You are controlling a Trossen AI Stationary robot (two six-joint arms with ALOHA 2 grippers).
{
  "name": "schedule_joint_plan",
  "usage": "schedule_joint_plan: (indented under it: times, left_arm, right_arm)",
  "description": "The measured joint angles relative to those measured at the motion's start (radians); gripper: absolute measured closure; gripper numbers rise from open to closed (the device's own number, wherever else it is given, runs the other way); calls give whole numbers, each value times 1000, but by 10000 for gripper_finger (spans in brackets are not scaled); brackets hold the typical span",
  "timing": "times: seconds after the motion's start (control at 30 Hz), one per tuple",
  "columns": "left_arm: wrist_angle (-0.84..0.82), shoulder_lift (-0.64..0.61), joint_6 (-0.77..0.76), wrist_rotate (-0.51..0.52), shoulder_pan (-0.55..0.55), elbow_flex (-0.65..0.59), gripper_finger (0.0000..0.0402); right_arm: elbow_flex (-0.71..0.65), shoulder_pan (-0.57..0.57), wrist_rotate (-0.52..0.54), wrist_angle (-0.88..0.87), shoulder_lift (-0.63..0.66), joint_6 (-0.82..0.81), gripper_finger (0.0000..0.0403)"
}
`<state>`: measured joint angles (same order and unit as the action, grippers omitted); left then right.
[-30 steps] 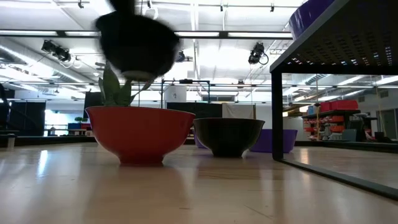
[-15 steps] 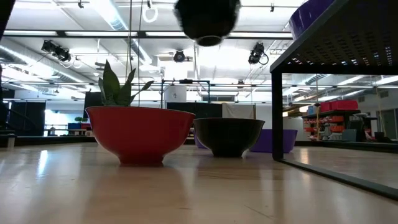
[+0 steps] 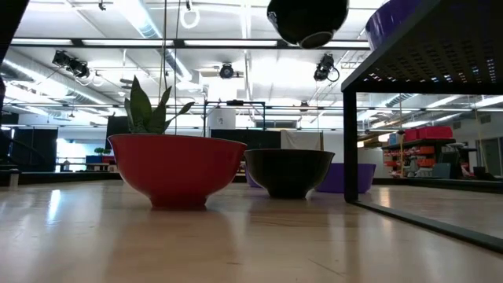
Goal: Pick & Place Mini bowls
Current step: Stack the bottom orange patterned bowl on the orange patterned bowl on the shelf
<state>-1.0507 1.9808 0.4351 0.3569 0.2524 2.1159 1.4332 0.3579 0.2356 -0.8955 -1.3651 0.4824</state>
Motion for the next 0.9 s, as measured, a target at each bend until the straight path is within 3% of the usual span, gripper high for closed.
schedule_joint_plan:
  times: [0.33,0.9]
  left_arm:
    - [29,0,33,-3,-9,0,390]
    - [37,0,52,-11,-23,0,380]
  right_arm:
    - [6,-41,74,-54,-7,-86,250]
    - [6,-48,8,-73,-7,-122,329]
